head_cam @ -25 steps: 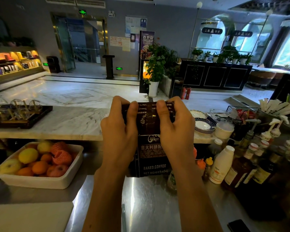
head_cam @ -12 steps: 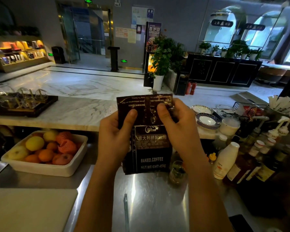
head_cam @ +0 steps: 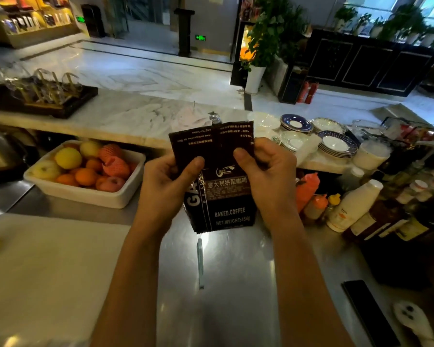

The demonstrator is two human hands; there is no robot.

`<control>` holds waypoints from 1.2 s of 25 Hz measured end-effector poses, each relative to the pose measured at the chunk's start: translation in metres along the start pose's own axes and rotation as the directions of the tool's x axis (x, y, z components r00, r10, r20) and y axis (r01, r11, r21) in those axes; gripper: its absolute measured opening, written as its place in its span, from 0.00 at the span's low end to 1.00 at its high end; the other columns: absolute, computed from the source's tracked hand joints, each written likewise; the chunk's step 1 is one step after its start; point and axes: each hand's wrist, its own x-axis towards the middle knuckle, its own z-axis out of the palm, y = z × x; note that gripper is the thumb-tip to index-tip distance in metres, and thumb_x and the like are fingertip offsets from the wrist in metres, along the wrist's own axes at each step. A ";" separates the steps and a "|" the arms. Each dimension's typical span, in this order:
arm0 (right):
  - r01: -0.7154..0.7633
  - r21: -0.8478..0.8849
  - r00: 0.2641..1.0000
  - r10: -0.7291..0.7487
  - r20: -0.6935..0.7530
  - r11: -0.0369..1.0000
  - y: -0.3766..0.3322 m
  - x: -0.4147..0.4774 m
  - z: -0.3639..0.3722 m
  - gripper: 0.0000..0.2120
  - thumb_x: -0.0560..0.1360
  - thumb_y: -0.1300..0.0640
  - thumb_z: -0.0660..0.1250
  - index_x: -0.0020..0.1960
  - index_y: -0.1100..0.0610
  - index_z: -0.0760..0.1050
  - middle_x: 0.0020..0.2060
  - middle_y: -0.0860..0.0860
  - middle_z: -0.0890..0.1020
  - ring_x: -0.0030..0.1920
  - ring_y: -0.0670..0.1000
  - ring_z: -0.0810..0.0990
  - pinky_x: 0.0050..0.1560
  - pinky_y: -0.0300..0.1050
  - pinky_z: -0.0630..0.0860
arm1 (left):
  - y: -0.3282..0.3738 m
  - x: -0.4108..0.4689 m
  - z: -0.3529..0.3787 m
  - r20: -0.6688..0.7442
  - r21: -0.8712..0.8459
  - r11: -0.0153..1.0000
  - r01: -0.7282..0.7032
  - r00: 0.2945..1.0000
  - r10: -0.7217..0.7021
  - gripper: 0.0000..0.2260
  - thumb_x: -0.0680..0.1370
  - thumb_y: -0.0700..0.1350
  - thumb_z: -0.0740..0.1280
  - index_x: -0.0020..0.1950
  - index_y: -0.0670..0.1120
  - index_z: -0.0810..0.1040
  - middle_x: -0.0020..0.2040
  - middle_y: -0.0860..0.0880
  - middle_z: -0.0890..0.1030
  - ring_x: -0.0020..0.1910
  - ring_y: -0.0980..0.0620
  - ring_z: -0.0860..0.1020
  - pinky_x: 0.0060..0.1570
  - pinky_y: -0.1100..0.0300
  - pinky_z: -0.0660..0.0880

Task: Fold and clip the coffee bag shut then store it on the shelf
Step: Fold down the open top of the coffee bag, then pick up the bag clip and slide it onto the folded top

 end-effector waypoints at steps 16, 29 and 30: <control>-0.691 -0.349 0.684 0.729 -0.032 0.633 0.204 -0.124 0.072 0.15 0.75 0.53 0.70 0.59 0.57 0.74 0.52 0.56 0.82 0.46 0.50 0.81 0.39 0.38 0.74 | -0.073 -0.059 -0.085 -0.258 0.127 0.982 0.141 0.960 -0.105 0.06 0.77 0.38 0.68 0.54 0.42 0.81 0.43 0.57 0.86 0.46 0.54 0.85 0.45 0.60 0.80; -0.504 -0.774 0.674 0.735 -0.076 0.382 0.265 -0.208 0.126 0.10 0.77 0.56 0.66 0.53 0.62 0.72 0.49 0.59 0.78 0.46 0.59 0.80 0.45 0.53 0.79 | -0.095 -0.093 -0.156 -0.350 0.195 0.945 0.261 0.919 -0.181 0.07 0.77 0.39 0.70 0.48 0.51 0.82 0.40 0.60 0.86 0.43 0.56 0.85 0.43 0.57 0.81; -0.511 -0.775 0.668 0.740 -0.084 0.373 0.266 -0.208 0.127 0.09 0.77 0.57 0.66 0.52 0.62 0.73 0.49 0.60 0.79 0.46 0.60 0.80 0.46 0.54 0.80 | -0.095 -0.092 -0.157 -0.350 0.192 0.944 0.269 0.917 -0.190 0.07 0.77 0.39 0.70 0.48 0.52 0.82 0.40 0.60 0.86 0.43 0.55 0.85 0.43 0.57 0.81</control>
